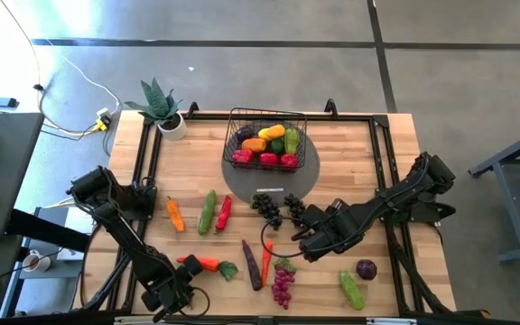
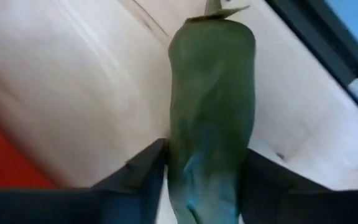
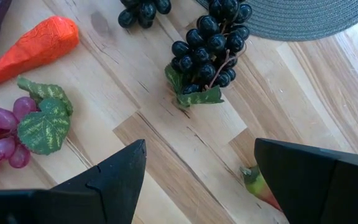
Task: Build produce basket
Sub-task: Put the green chilli pepper into the wire basket
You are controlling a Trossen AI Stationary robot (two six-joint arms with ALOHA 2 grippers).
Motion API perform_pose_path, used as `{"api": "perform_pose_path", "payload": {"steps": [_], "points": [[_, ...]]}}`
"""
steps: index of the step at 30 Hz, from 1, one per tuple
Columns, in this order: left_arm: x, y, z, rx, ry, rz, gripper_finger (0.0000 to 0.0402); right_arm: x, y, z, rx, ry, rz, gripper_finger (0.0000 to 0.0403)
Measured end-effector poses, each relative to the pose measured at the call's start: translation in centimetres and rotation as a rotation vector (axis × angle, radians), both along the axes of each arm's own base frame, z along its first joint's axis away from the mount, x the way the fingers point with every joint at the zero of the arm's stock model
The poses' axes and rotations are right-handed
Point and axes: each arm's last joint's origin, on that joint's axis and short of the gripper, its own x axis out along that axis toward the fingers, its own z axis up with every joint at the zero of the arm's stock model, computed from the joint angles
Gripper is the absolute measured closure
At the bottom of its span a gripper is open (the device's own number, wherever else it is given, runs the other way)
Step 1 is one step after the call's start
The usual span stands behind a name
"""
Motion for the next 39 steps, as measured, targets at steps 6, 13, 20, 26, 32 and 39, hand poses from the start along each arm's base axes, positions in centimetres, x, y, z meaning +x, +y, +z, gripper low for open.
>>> {"api": "perform_pose_path", "payload": {"steps": [6,13,20,26,32,39], "points": [[0.0,-0.3,0.1,-0.095,0.082,0.113,0.0329,0.0,0.0,0.0,0.01,-0.005,-0.039,0.0121],[0.5,-0.1,1.8,-0.195,0.076,0.366,0.0303,0.0,0.0,0.0,0.012,-0.004,-0.049,0.0121],[1.4,1.6,5.0,-0.285,-0.04,0.692,0.0305,-0.3,-0.2,0.0,-0.015,0.026,-0.023,0.0121],[2.5,4.4,7.9,-0.34,-0.236,0.995,0.0308,-0.3,-0.3,0.0,-0.047,0.021,0.01,0.0121],[3.3,7.8,10.6,-0.362,-0.455,1.214,0.0304,-0.3,-0.3,0.0,-0.081,0.013,0.03,0.0121],[4.1,12.6,12.9,-0.352,-0.613,1.357,0.0304,-0.2,-0.4,0.1,-0.102,-0.001,0.03,0.0121]]}}
